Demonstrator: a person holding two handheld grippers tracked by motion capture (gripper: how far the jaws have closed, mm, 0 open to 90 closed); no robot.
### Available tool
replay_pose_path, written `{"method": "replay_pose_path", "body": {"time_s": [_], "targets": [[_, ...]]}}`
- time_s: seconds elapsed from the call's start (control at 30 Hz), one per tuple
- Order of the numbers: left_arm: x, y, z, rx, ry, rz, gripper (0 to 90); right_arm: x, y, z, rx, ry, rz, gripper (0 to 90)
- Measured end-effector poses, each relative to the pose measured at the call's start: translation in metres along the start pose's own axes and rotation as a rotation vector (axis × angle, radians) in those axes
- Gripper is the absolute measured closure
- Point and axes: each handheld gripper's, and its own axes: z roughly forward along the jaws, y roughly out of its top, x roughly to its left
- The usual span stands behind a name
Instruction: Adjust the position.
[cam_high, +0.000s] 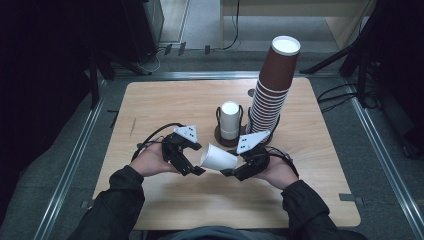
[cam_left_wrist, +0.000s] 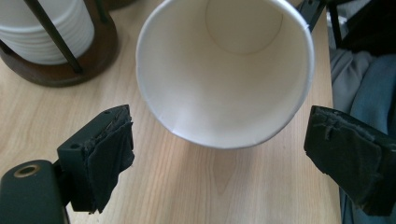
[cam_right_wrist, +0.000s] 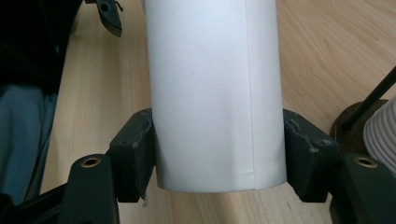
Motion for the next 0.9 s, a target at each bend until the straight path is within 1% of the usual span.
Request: {"method": "replay_pose_path", "body": {"time_s": [0.07, 0.1, 0.13, 0.2, 0.27, 0.33, 0.43, 0.5, 0.6, 0.67, 0.73, 0.83, 0.9], "targets": [[0.000, -0.001, -0.002, -0.042, 0.005, -0.004, 7.6, -0.001, 0.000, -0.002, -0.027, 0.016, 0.013, 34.3], [0.000, -0.001, -0.002, -0.054, -0.006, -0.012, 7.6, -0.001, 0.000, -0.004, -0.049, 0.025, 0.017, 34.3], [0.000, -0.001, -0.003, -0.069, -0.018, -0.020, 7.6, -0.001, 0.000, -0.004, -0.049, 0.025, 0.017, 34.3], [-0.001, 0.000, -0.002, -0.092, -0.025, -0.016, 7.7, -0.002, 0.001, -0.005, -0.066, 0.031, 0.013, 34.3], [-0.003, 0.000, 0.001, -0.109, -0.042, -0.019, 7.6, -0.002, 0.001, -0.005, -0.071, 0.039, 0.016, 34.3], [-0.005, 0.002, 0.004, -0.106, -0.047, -0.012, 7.6, -0.001, 0.001, -0.005, -0.076, 0.040, 0.007, 34.3], [-0.006, 0.004, 0.007, -0.107, -0.057, -0.010, 7.7, 0.001, 0.001, -0.004, -0.079, 0.060, -0.003, 34.3], [-0.007, 0.005, 0.008, -0.123, -0.075, -0.021, 7.8, 0.002, 0.002, -0.004, -0.082, 0.067, -0.002, 34.3], [-0.007, 0.007, 0.009, -0.127, -0.083, -0.030, 8.0, 0.002, 0.002, -0.003, -0.094, 0.079, -0.008, 34.3], [-0.008, 0.008, 0.009, -0.136, -0.104, -0.033, 9.1, 0.005, 0.004, -0.003, -0.107, 0.094, -0.007, 34.3], [-0.010, 0.009, 0.009, -0.136, -0.106, -0.025, 13.2, 0.006, 0.005, -0.002, -0.109, 0.104, -0.007, 34.3], [-0.010, 0.009, 0.010, -0.133, -0.118, -0.038, 15.0, 0.007, 0.005, -0.001, -0.108, 0.113, -0.013, 34.3], [-0.010, 0.009, 0.010, -0.135, -0.115, -0.037, 15.9, 0.007, 0.006, -0.001, -0.110, 0.112, -0.016, 34.3]]}}
